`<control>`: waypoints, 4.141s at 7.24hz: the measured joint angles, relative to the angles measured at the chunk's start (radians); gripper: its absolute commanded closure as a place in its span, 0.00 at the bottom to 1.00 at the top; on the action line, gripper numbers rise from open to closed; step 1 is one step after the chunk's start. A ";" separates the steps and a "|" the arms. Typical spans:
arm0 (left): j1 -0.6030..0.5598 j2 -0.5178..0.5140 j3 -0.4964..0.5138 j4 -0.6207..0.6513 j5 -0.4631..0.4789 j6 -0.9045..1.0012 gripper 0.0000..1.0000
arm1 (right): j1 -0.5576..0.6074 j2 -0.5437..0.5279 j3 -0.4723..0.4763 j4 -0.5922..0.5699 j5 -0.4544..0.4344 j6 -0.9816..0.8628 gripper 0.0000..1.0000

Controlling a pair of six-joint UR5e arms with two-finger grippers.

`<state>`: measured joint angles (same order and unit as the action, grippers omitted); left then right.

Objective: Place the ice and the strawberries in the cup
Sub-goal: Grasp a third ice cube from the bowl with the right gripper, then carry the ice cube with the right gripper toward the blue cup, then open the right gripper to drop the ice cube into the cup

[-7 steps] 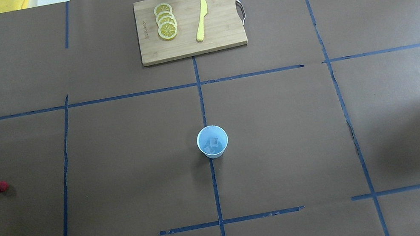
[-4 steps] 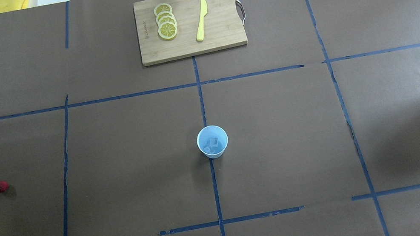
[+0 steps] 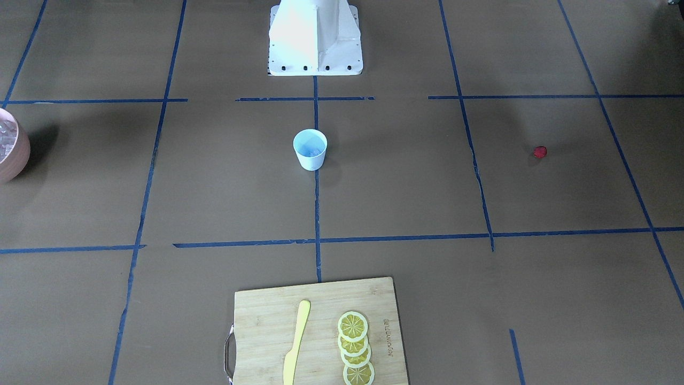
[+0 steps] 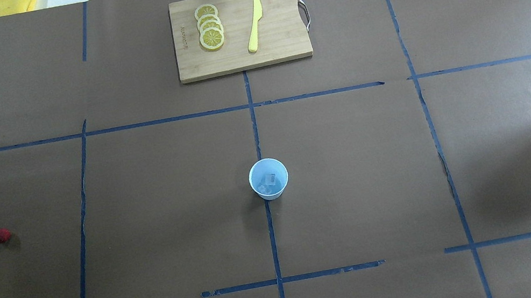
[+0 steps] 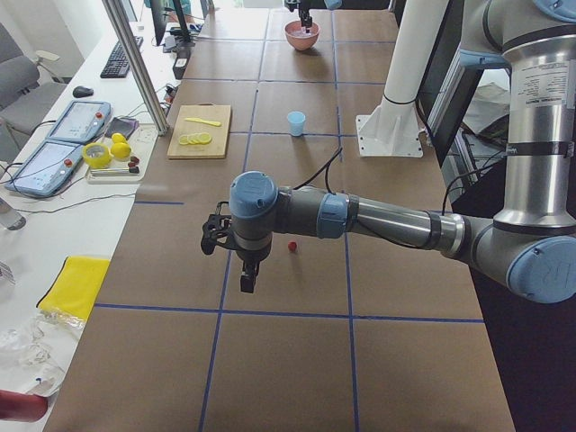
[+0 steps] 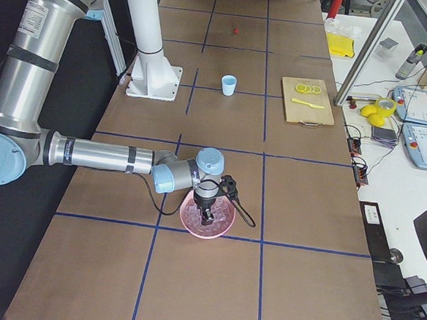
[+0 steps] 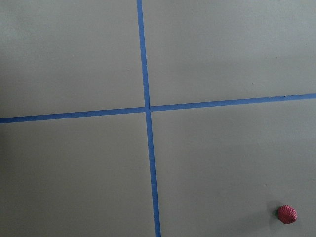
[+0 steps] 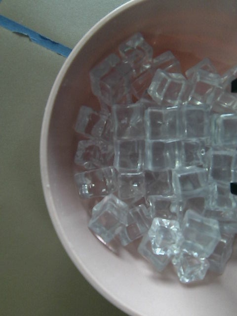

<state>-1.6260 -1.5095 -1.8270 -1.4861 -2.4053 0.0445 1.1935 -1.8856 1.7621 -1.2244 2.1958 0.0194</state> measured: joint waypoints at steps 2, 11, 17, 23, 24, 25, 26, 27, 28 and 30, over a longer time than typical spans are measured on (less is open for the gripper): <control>0.000 0.000 0.000 0.000 0.000 0.000 0.00 | 0.000 0.001 -0.006 0.000 -0.005 0.000 0.37; 0.000 0.002 0.000 0.001 0.000 0.000 0.00 | 0.063 0.019 0.142 -0.121 0.031 -0.008 1.00; 0.000 0.016 0.011 0.000 -0.002 0.000 0.00 | -0.178 0.520 0.257 -0.466 0.075 0.413 1.00; 0.001 0.014 0.023 0.000 -0.001 0.000 0.00 | -0.621 1.028 0.034 -0.539 -0.224 0.990 1.00; 0.002 0.014 0.024 0.000 0.000 0.000 0.00 | -0.648 1.091 -0.024 -0.539 -0.245 1.008 0.99; 0.002 0.014 0.025 0.000 0.000 0.000 0.00 | -0.669 1.130 -0.066 -0.537 -0.266 1.019 0.99; 0.002 0.013 0.026 0.000 0.000 0.000 0.00 | -0.686 1.146 -0.086 -0.536 -0.285 1.030 0.99; 0.002 0.011 0.026 0.000 0.000 0.000 0.00 | -0.695 1.149 -0.093 -0.536 -0.293 1.036 0.98; 0.002 0.009 0.026 0.001 0.000 0.000 0.00 | -0.702 1.148 -0.095 -0.536 -0.296 1.038 0.97; 0.002 0.007 0.026 0.001 0.000 0.000 0.00 | -0.717 1.146 -0.094 -0.536 -0.299 1.039 0.14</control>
<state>-1.6245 -1.5025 -1.8014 -1.4853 -2.4053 0.0448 0.4768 -0.7397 1.6682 -1.7607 1.8971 1.0580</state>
